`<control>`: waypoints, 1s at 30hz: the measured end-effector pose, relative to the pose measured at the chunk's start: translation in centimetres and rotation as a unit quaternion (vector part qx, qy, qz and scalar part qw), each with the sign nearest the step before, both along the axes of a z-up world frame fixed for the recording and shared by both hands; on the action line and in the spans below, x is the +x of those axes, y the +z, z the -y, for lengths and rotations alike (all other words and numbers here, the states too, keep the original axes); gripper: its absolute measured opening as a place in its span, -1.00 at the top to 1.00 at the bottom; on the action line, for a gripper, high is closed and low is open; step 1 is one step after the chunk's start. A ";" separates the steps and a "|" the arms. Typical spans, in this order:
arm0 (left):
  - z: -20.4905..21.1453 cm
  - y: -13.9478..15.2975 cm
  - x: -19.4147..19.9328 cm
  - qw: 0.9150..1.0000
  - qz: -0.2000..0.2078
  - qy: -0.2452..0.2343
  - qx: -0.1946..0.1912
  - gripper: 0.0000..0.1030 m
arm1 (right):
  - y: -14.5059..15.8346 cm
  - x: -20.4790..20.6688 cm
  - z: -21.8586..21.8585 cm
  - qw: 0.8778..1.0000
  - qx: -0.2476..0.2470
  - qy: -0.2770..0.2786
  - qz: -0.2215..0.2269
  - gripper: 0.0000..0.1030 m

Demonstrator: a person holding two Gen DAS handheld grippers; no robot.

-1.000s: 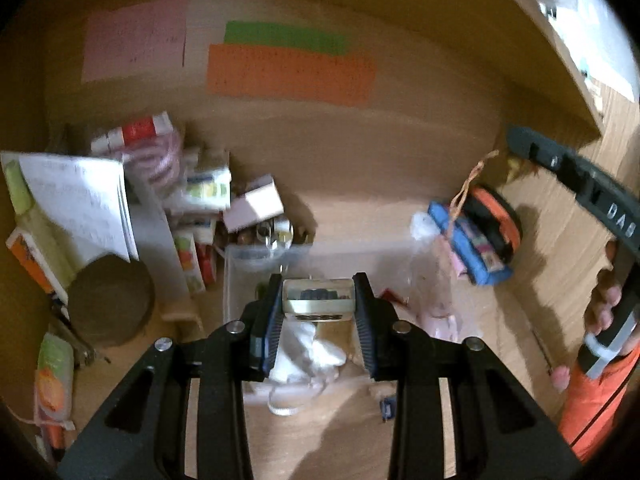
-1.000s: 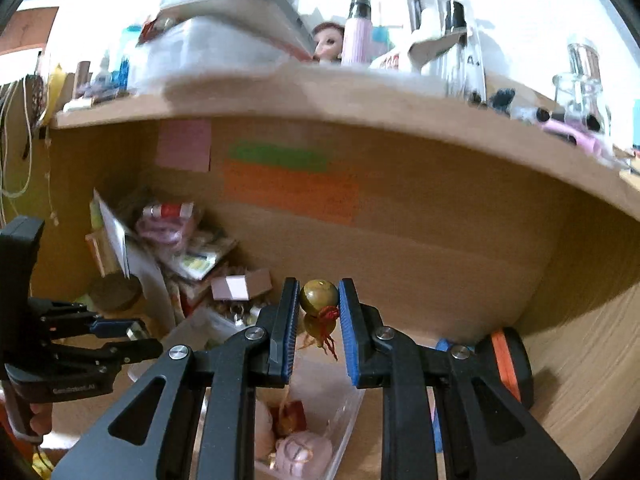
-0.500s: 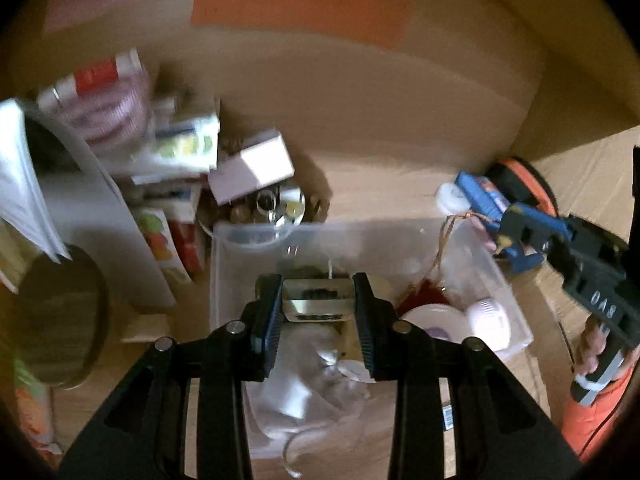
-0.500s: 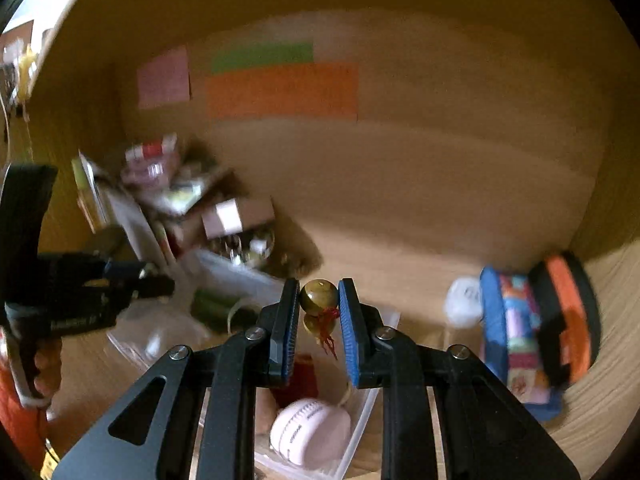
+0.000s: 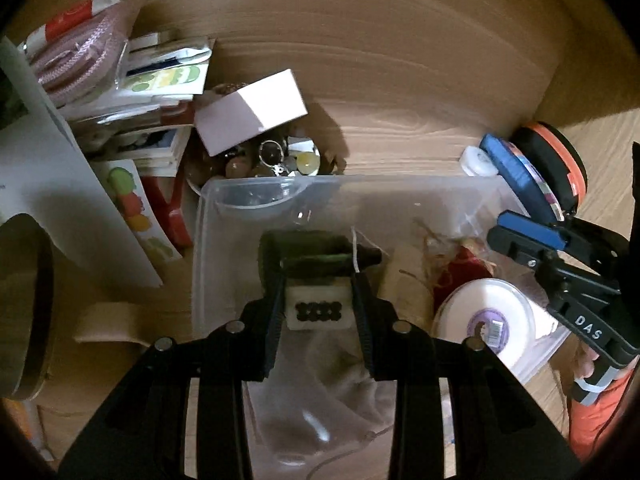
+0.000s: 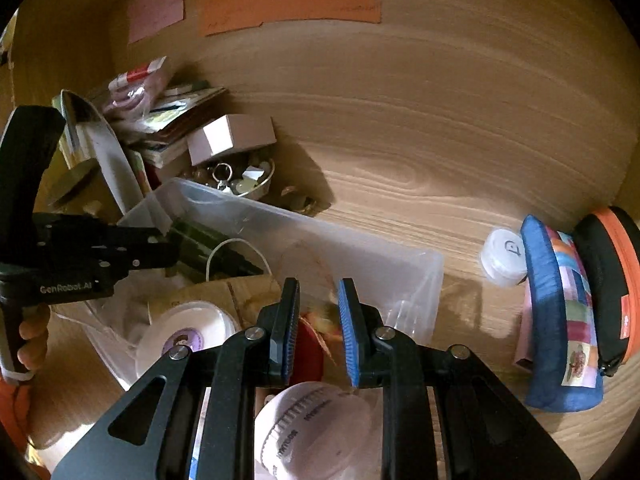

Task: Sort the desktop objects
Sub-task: 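Release the gold bell and green-capped item into the clear box with both tools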

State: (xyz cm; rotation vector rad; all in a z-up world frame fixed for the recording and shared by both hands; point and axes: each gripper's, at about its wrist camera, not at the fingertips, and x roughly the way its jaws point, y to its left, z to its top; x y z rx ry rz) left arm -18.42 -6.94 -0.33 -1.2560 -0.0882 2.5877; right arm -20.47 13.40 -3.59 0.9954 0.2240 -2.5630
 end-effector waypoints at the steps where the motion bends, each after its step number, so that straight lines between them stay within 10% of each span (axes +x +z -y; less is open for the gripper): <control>1: 0.2 0.0 0.2 1.000 -0.001 0.000 -0.002 0.36 | -0.1 0.0 0.2 1.000 0.003 0.000 0.001 0.62; 12: 2.9 1.0 1.4 1.000 -0.010 -0.002 -0.004 0.34 | 2.2 1.4 0.3 1.000 -0.004 0.004 -0.028 0.22; 30: 2.1 4.0 8.3 0.994 -0.103 0.018 -0.039 -0.45 | 5.5 10.2 0.4 0.997 -0.014 -0.008 -0.070 -0.16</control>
